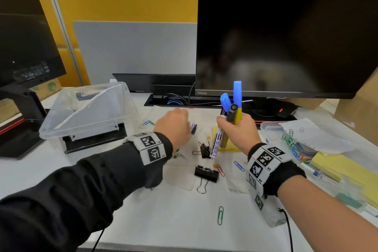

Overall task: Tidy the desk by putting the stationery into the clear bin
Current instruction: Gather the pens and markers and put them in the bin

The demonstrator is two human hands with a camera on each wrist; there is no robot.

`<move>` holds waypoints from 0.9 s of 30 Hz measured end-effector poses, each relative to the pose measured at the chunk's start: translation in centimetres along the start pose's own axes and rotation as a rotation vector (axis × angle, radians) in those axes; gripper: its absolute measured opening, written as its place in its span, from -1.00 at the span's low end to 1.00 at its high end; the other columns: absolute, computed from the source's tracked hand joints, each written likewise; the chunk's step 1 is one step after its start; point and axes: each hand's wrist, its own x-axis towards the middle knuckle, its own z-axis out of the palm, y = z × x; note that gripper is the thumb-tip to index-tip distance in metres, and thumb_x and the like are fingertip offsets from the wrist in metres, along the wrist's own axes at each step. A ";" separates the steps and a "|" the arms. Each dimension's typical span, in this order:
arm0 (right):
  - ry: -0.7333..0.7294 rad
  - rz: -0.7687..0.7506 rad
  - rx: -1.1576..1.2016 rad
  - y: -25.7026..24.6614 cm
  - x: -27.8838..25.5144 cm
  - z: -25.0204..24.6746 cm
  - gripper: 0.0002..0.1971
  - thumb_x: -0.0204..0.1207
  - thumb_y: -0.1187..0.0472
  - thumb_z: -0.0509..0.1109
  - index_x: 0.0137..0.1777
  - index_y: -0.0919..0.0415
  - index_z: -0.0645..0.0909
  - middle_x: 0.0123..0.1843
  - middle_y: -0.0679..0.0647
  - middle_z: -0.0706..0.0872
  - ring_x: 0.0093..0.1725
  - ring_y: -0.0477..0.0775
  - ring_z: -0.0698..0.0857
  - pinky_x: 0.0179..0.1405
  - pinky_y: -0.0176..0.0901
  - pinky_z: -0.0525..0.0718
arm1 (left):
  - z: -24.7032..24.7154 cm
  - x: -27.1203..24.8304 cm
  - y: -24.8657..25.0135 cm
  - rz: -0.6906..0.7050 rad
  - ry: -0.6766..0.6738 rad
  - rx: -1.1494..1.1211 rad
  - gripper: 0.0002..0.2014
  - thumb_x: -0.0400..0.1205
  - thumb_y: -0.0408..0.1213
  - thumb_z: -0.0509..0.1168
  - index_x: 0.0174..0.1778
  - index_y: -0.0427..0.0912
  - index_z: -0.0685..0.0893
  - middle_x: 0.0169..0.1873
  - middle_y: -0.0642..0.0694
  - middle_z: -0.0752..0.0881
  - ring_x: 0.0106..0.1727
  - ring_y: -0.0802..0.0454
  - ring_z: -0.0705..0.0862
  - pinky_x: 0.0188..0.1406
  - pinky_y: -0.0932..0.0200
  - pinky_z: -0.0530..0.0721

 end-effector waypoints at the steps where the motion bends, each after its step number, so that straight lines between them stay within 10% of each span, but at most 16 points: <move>1: 0.005 0.010 0.000 -0.1 0.0 0.0 -0.60 0.41 0.21 0.39 -0.58 0.11 0.31 -0.56 -0.03 0.41 -0.51 -0.06 0.39 -0.44 -0.26 0.42 | -0.1 0.1 -0.6 -0.071 -0.097 0.090 -0.75 0.67 -0.23 0.13 0.19 -0.25 0.53 0.11 -0.18 0.61 0.13 -0.12 0.63 0.06 0.08 0.63; 8: 0.067 0.021 0.036 -0.4 -0.1 -0.2 -0.65 0.44 0.25 0.35 -0.54 0.16 0.34 -0.57 0.01 0.42 -0.58 -0.14 0.43 -0.49 -0.30 0.49 | 1.1 0.0 -2.8 -0.230 -0.446 0.215 -0.71 0.61 -0.29 0.28 0.20 -0.36 0.58 0.09 -0.18 0.73 0.12 -0.09 0.72 0.07 0.17 0.67; 13: -0.032 0.073 0.131 -0.3 0.1 0.0 -0.90 0.45 0.33 0.32 -0.14 0.38 0.61 -0.28 0.12 0.75 -0.53 -0.18 0.73 -0.55 -0.43 0.65 | 1.1 0.2 -2.6 -0.283 -0.572 0.195 -0.80 0.65 -0.24 0.21 -0.21 -0.26 0.61 -0.28 -0.08 0.68 -0.06 -0.06 0.69 0.10 0.17 0.67; 17: -0.037 0.064 0.117 -0.2 0.1 0.1 -0.93 0.53 0.23 0.32 -0.13 0.23 0.53 -0.33 0.02 0.73 -0.44 -0.09 0.73 -0.48 -0.39 0.67 | 0.3 0.5 -2.0 -0.316 -0.499 0.127 -0.60 0.71 -0.24 0.04 0.37 -0.40 0.47 0.15 -0.24 0.64 0.28 -0.14 0.62 0.25 0.13 0.56; 23: 0.017 0.037 0.158 -0.2 0.2 0.0 -0.87 0.53 0.10 0.36 -0.13 0.15 0.53 -0.34 -0.02 0.71 -0.40 -0.07 0.75 -0.34 -0.29 0.73 | -2.0 0.0 1.5 -0.259 -0.258 -0.482 -0.75 0.69 -0.25 0.06 0.25 -0.26 0.37 -0.21 -0.08 0.53 -0.33 0.07 0.50 -0.40 0.22 0.47; 27: 0.093 -0.002 0.173 -0.2 0.2 0.0 -0.75 0.53 0.21 0.35 -0.37 0.12 0.44 -0.51 -0.07 0.56 -0.59 -0.25 0.58 -0.51 -0.57 0.52 | -0.9 -0.3 5.6 -0.156 -0.322 -0.857 -0.84 0.68 -0.28 0.05 0.16 -0.16 0.38 -0.14 -0.09 0.54 -0.13 -0.02 0.53 -0.12 0.05 0.55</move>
